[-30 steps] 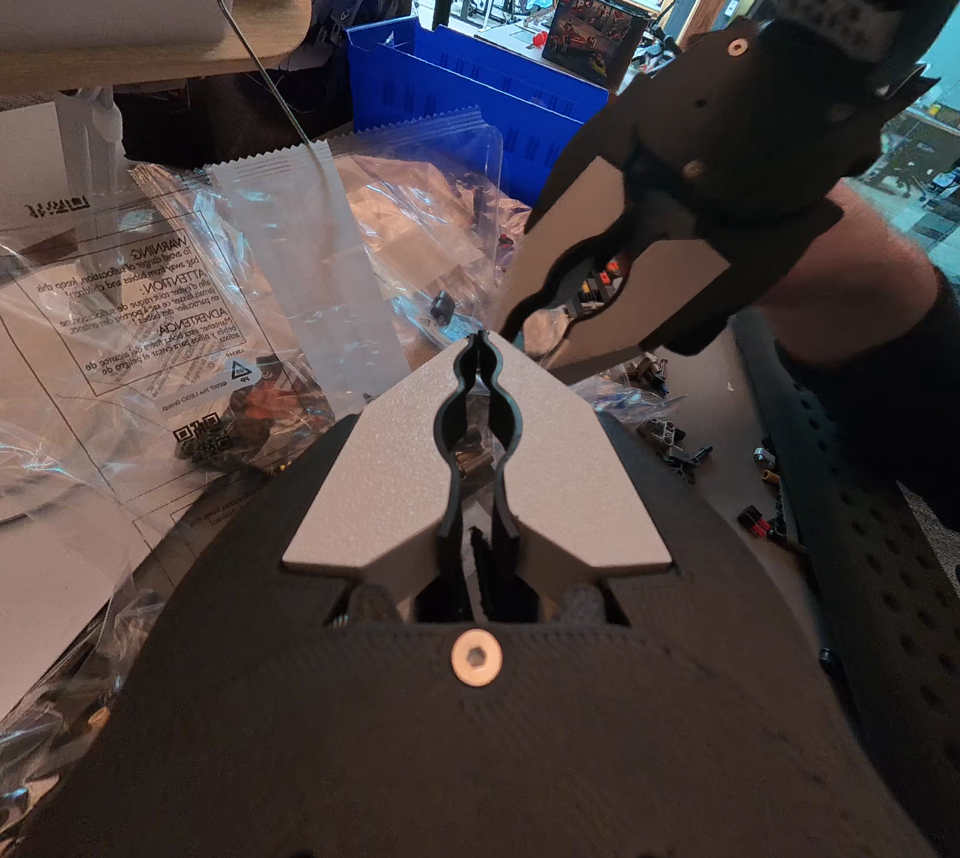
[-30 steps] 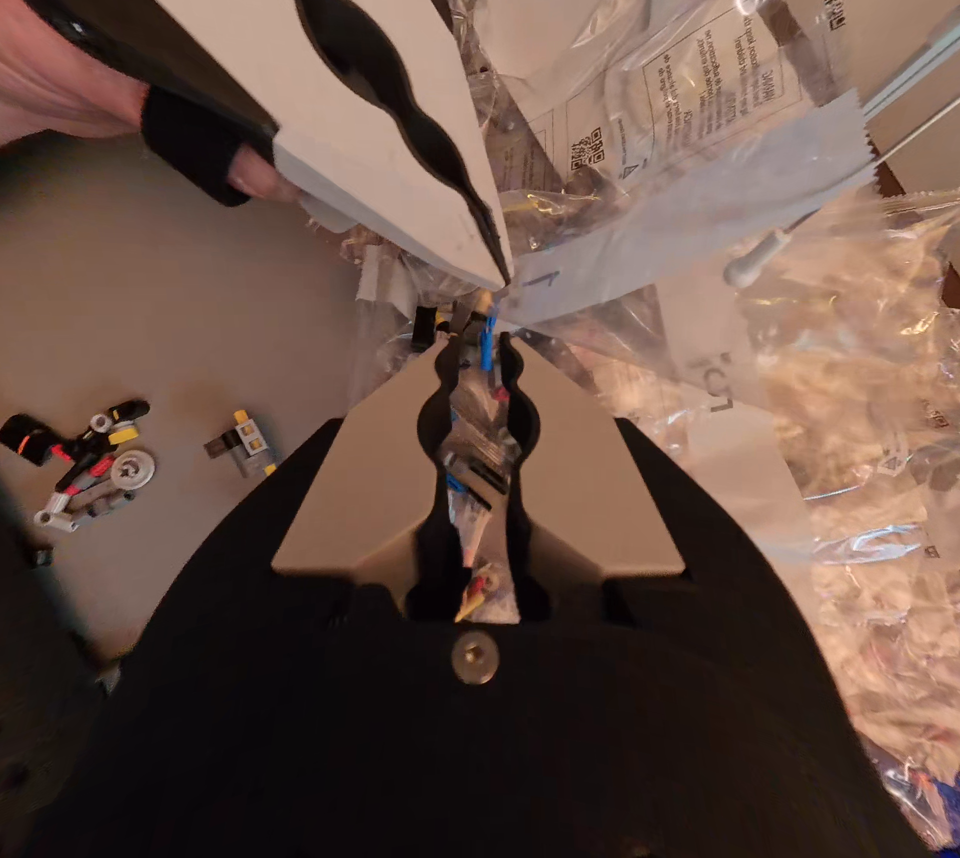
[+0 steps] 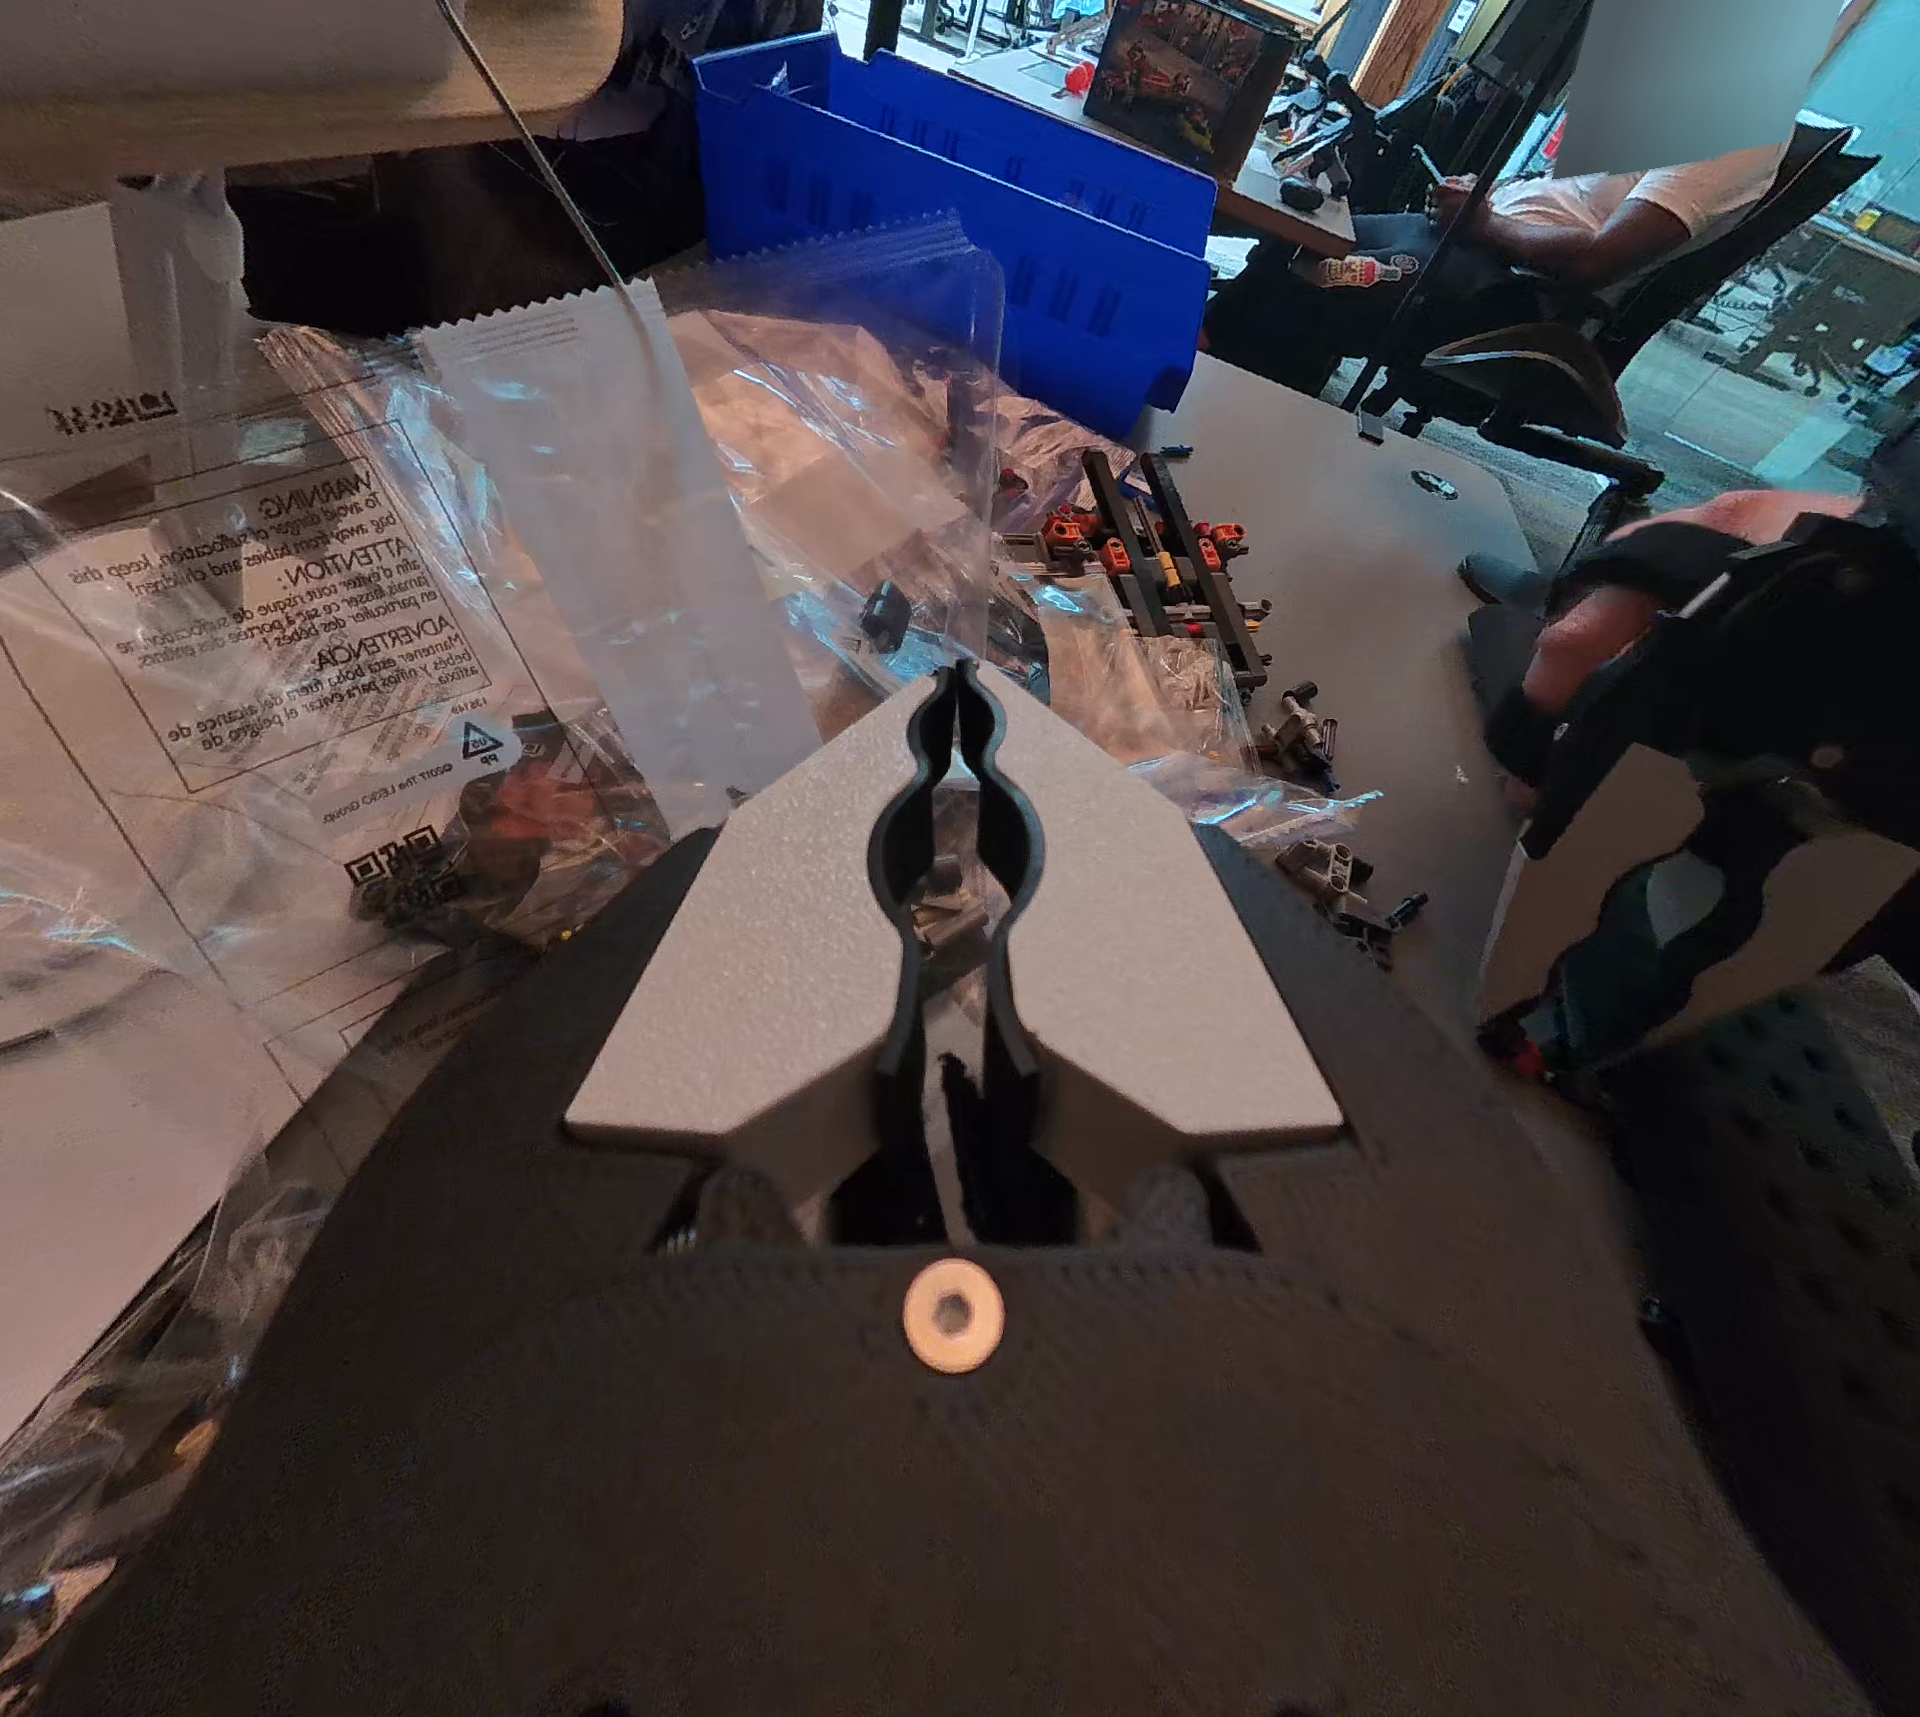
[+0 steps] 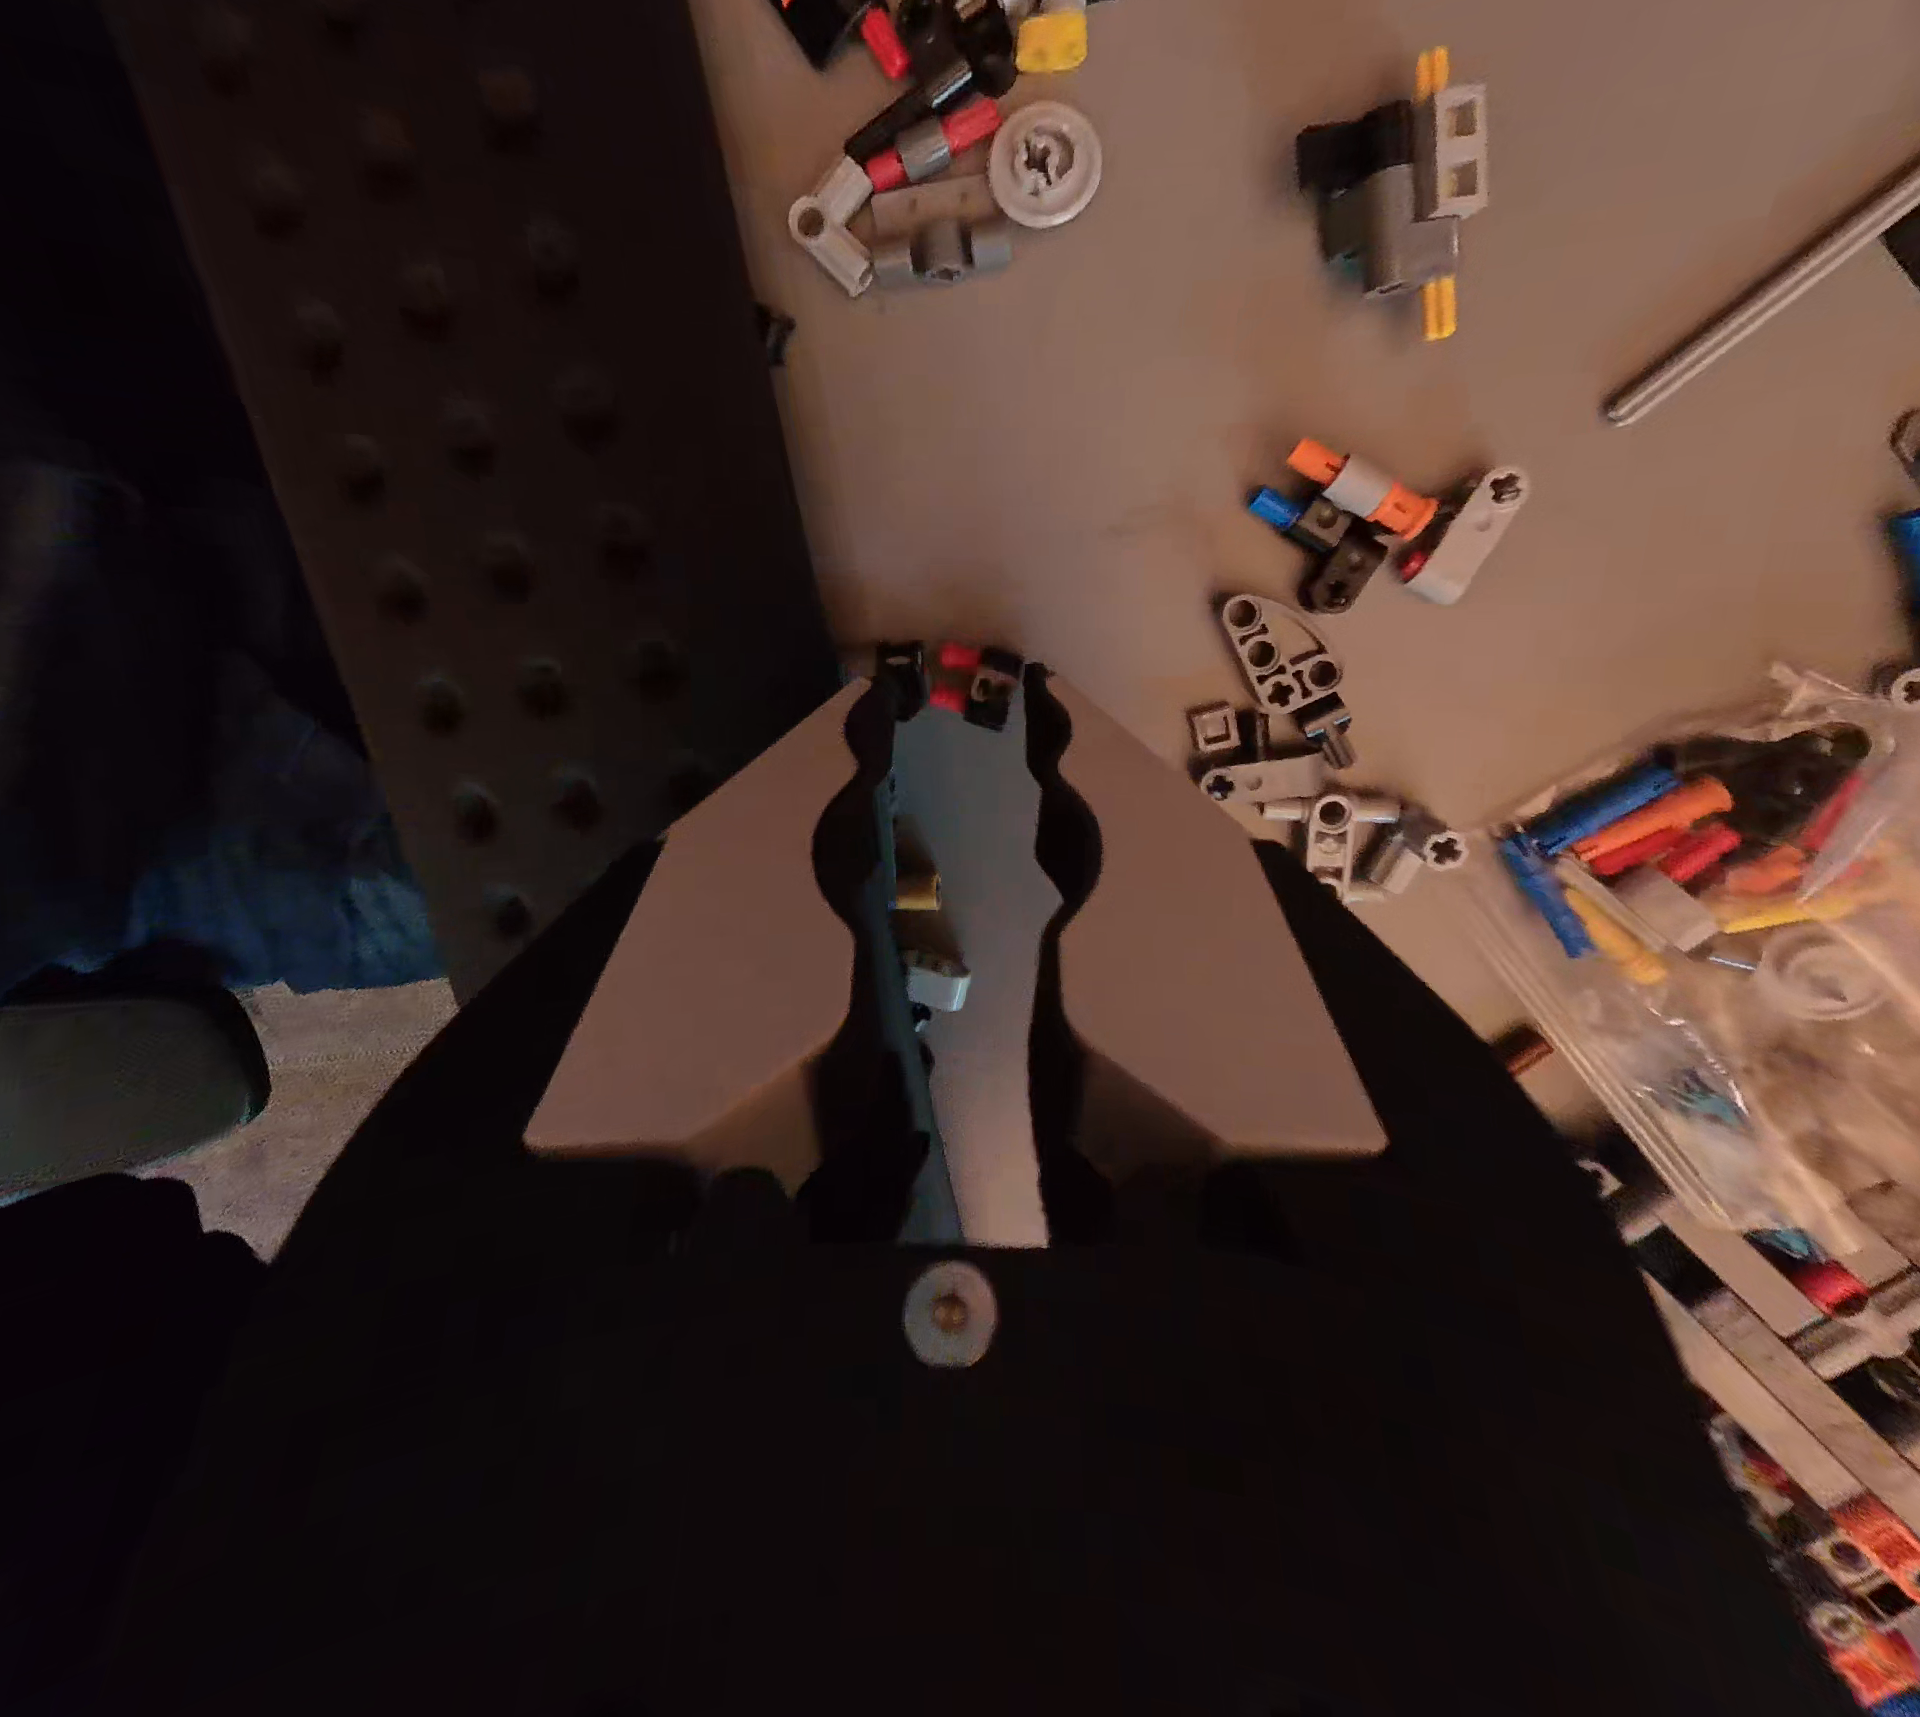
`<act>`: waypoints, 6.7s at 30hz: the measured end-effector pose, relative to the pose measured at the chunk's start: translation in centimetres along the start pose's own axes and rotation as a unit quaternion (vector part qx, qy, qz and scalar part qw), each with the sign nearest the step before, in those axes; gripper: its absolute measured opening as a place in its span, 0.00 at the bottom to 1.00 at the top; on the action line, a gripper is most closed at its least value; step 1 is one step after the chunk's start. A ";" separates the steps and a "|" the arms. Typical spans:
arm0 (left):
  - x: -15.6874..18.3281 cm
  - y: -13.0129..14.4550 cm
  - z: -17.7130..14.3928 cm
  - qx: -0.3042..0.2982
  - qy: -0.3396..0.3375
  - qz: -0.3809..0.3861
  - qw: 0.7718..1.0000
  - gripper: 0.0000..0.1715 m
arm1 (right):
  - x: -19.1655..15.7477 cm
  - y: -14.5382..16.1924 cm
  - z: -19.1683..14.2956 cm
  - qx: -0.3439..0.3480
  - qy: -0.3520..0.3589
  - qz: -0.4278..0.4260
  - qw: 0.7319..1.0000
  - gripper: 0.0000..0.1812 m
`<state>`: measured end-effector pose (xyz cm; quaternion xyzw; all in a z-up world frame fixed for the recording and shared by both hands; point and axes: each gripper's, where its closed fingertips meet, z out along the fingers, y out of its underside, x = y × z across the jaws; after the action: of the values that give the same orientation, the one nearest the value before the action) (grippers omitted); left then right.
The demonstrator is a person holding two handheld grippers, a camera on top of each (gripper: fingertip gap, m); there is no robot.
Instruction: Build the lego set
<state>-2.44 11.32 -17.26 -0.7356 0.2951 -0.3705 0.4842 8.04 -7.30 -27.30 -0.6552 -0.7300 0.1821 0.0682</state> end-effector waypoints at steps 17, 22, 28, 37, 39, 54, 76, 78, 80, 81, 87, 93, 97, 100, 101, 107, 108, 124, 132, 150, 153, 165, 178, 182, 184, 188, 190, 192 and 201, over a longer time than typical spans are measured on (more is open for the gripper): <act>-0.1 0.0 0.0 0.000 0.000 0.000 1.000 0.00 | 1.5 -0.2 -1.8 0.034 0.039 -0.006 0.999 0.12; 0.0 0.1 0.1 -0.002 0.001 0.000 1.000 0.00 | 0.3 1.3 -1.0 0.004 0.015 -0.025 1.000 0.12; 0.0 0.2 0.2 -0.004 0.000 0.001 1.000 0.00 | 2.2 -0.3 -0.1 0.026 0.060 -0.021 0.998 0.03; -0.1 0.2 0.2 -0.004 0.002 -0.001 1.000 0.00 | 0.8 4.1 -3.4 -0.034 0.018 0.011 0.999 0.18; 0.0 0.2 0.2 -0.005 0.001 0.000 1.000 0.00 | 0.5 5.3 -3.3 -0.050 0.008 0.007 0.999 0.17; -0.2 0.7 0.5 -0.012 0.001 -0.001 1.000 0.00 | 3.1 5.8 -2.4 -0.037 0.071 0.025 0.997 0.06; -0.1 0.7 0.5 -0.014 0.001 0.001 1.000 0.00 | 3.2 4.7 -1.6 -0.020 0.084 0.024 0.996 0.03; -0.1 0.7 0.5 -0.014 0.002 0.001 1.000 0.00 | 3.2 4.6 -1.6 -0.016 0.083 0.028 0.996 0.03; -0.1 0.7 0.5 -0.014 0.001 0.002 1.000 0.00 | 2.9 4.2 -1.7 -0.002 0.073 0.036 0.997 0.03; -0.1 0.7 0.5 -0.013 0.001 0.002 1.000 0.00 | 2.9 4.0 -1.8 0.002 0.075 0.034 0.997 0.03; 0.0 0.7 0.5 -0.013 0.002 0.002 1.000 0.00 | 2.4 2.7 -3.2 0.019 0.083 0.012 0.996 0.03; -0.2 0.5 0.2 -0.007 0.000 0.000 1.000 0.00 | 5.6 -2.4 -7.7 0.090 0.157 -0.011 0.984 0.03; -0.3 0.0 -0.2 0.002 -0.002 0.000 1.000 0.00 | 9.1 -6.9 -9.8 0.144 0.186 -0.015 0.972 0.03; -0.2 -0.1 -0.3 0.004 -0.001 0.000 1.000 0.00 | 11.3 -9.1 -9.5 0.152 0.183 -0.014 0.971 0.03; -0.2 -0.1 -0.3 0.005 -0.001 0.000 1.000 0.00 | 12.2 -9.6 -9.2 0.147 0.186 -0.011 0.972 0.03; -0.2 -0.4 -0.4 0.008 0.000 -0.001 1.000 0.00 | 17.6 -10.0 -7.2 0.103 0.238 0.024 0.966 0.07; -0.2 -0.4 -0.4 0.009 0.000 0.000 1.000 0.00 | 18.0 -9.8 -6.8 0.096 0.237 0.028 0.966 0.12; -0.4 -1.1 -0.9 0.035 0.001 -0.010 0.999 0.00 | 18.9 -6.5 -10.2 0.221 0.247 0.090 0.939 0.08; 0.0 -4.0 -2.9 0.116 0.014 -0.016 0.993 0.00 | 19.5 -6.8 -11.8 0.286 0.259 0.099 0.917 0.12; -0.5 -6.2 -5.6 0.187 0.005 -0.035 0.982 0.00 | 18.3 -7.3 -16.5 0.409 0.262 0.072 0.871 0.09; -1.2 -6.4 -6.2 0.202 -0.008 -0.046 0.978 0.00 | 17.0 -7.1 -15.9 0.401 0.228 0.047 0.886 0.09; -2.5 -6.5 -6.9 0.223 -0.038 -0.060 0.972 0.00 | 18.0 -2.8 -10.2 0.271 0.177 0.075 0.943 0.01; -2.8 -6.5 -7.0 0.225 -0.038 -0.067 0.971 0.00 | 15.9 -1.2 -1.6 0.066 0.108 0.038 0.991 0.10; -2.7 -6.3 -6.8 0.219 -0.037 -0.066 0.973 0.00 | 16.4 -0.8 -2.0 0.064 0.116 0.057 0.989 0.08; -2.7 -6.3 -6.7 0.218 -0.038 -0.065 0.973 0.00 | 16.1 -1.2 -2.5 0.086 0.110 0.060 0.988 0.07; -2.8 -6.3 -6.7 0.217 -0.038 -0.066 0.973 0.00 | 16.3 -0.6 -2.1 0.071 0.107 0.067 0.989 0.06; -2.8 -6.2 -6.6 0.216 -0.037 -0.066 0.973 0.00 | 16.1 -0.6 -1.5 0.062 0.096 0.069 0.991 0.06; -2.7 -6.2 -6.6 0.215 -0.037 -0.065 0.974 0.00 | 16.2 -0.6 -1.5 0.061 0.100 0.066 0.991 0.04; -2.7 -6.1 -6.5 0.212 -0.036 -0.066 0.974 0.00 | 15.9 -0.6 -2.0 0.076 0.093 0.068 0.990 0.00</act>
<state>-8.85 12.46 -10.63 -0.6466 0.1429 -0.4293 0.6141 6.04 8.60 -27.44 -0.7106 -0.6579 0.1798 0.1729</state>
